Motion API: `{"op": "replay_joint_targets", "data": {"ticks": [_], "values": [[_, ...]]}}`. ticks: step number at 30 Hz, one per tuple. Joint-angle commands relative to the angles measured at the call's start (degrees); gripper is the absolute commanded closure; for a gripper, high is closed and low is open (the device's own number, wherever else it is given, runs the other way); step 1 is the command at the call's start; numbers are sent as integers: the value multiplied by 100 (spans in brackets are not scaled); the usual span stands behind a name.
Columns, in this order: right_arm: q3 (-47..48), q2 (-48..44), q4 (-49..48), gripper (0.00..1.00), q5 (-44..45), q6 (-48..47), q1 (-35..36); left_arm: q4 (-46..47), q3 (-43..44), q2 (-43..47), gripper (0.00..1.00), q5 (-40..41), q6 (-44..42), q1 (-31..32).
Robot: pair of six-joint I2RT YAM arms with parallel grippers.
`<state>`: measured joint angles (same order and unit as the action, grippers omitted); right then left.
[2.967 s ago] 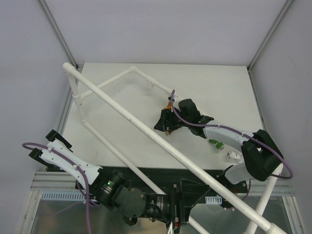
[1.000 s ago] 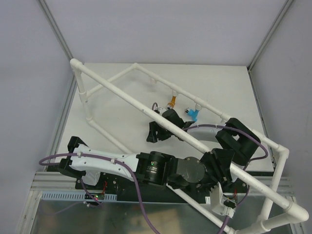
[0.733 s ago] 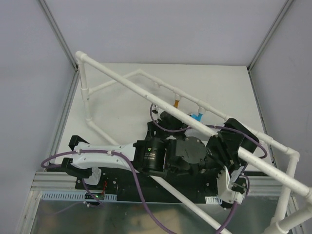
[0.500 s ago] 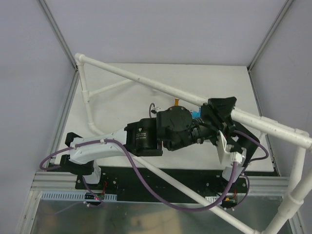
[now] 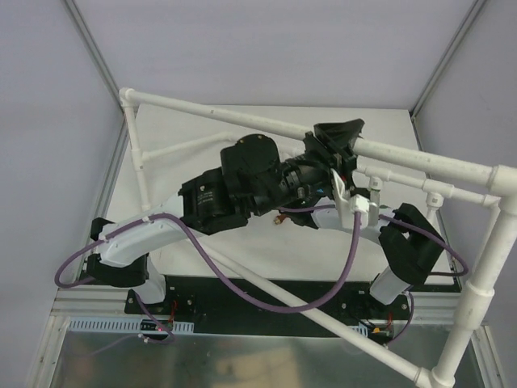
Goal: Install the water faucets
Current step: Adjust the adaptor at the center of the board.
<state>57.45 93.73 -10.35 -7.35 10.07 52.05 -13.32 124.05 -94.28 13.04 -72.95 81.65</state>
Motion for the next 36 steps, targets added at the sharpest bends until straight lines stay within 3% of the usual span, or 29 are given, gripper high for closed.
{"op": "replay_joint_targets", "data": {"ticks": [1, 6, 14, 22, 26, 32, 36], "values": [[171, -347, -203, 21, 611, -216, 16, 1622, 954, 1087, 100, -205, 176, -307], [-427, -286, -1415, 20, 972, -93, 15, 1578, 1183, 1131, 100, -205, 114, -421], [-1385, 715, -4973, 19, 1622, -602, 112, 1684, 1236, 1368, 100, -109, 79, -439], [-1851, 1437, -6803, 20, 3106, -848, 420, 1613, 1148, 1597, 100, 102, -62, -430], [-2001, 1069, -6814, 22, 4021, -822, 420, 1622, 964, 1772, 100, 102, -70, -439], [-1896, 471, -6463, 23, 4382, -638, 411, 1622, 840, 1895, 100, 181, -132, -439], [-1501, 15, -5149, 23, 5032, -532, 402, 1675, 753, 2018, 100, 269, -185, -439]]}}
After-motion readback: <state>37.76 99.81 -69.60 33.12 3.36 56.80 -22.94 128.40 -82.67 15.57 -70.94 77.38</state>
